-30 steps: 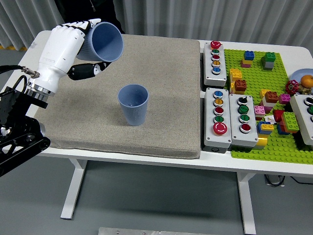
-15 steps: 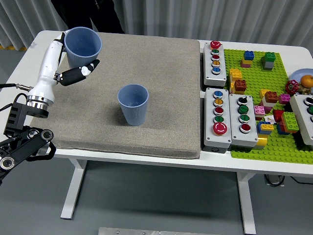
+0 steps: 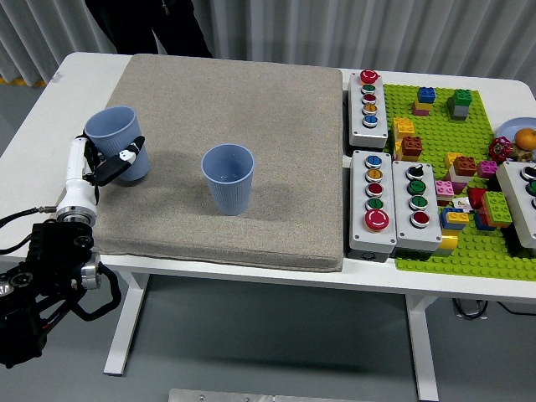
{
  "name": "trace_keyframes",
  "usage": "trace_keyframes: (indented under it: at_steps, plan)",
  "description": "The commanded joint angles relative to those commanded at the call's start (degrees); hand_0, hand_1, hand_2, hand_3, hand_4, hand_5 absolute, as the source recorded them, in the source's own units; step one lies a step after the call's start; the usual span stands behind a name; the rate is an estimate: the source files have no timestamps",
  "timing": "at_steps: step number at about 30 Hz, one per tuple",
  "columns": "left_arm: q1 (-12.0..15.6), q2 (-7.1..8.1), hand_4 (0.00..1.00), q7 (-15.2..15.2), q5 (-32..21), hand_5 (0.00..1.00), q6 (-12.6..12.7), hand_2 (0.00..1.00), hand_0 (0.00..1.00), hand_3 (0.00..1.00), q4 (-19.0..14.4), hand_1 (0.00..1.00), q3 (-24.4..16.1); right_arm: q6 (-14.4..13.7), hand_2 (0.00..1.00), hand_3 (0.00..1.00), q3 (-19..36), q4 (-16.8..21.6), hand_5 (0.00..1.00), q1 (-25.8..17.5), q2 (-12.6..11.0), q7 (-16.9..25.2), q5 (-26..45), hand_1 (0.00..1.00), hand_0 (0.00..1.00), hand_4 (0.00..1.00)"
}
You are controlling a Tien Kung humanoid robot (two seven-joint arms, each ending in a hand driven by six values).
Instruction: Pick cup pour cup place
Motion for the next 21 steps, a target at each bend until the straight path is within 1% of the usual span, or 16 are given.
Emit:
trace_keyframes:
  at_steps: [3,4,6,8,12,21]
  plan:
    - [0.02,-0.54,0.608,-0.78,-6.57,0.042,0.02,0.667,0.506,0.576,0.32,0.519,0.4,-0.03,0.559,0.572,-0.01,-0.01,0.081,0.12,0.05,0.03,0.1,0.63,0.703,0.002]
    - [0.01,-0.65,0.608,-0.72,-7.13,0.042,-0.09,0.667,0.506,0.576,0.41,0.519,0.53,-0.03,0.559,0.572,-0.02,-0.02,0.081,0.16,0.05,0.04,0.14,0.63,0.703,0.002]
    - [0.0,-0.77,0.607,-0.6,-6.52,0.04,-0.1,0.667,0.516,0.573,0.53,0.528,0.68,-0.03,0.559,0.572,-0.02,-0.02,0.083,0.21,0.06,0.04,0.16,0.631,0.704,0.002]
    - [0.15,-0.97,0.607,-0.8,-3.87,0.04,0.61,0.667,0.516,0.573,0.61,0.528,0.84,-0.05,0.559,0.572,-0.08,-0.02,0.083,0.29,0.1,0.07,0.32,0.631,0.704,0.002]
    - [0.47,-1.28,0.604,-1.45,-1.26,0.039,1.84,0.668,0.517,0.574,0.51,0.528,1.06,-0.03,0.56,0.572,0.0,-0.02,0.082,0.36,0.12,0.04,0.29,0.63,0.704,0.002]
    - [0.82,-1.55,0.599,-2.12,1.17,0.041,2.81,0.672,0.519,0.576,-0.28,0.528,0.86,0.13,0.561,0.573,0.25,-0.01,0.08,0.38,0.12,-0.04,-0.05,0.63,0.703,0.002]
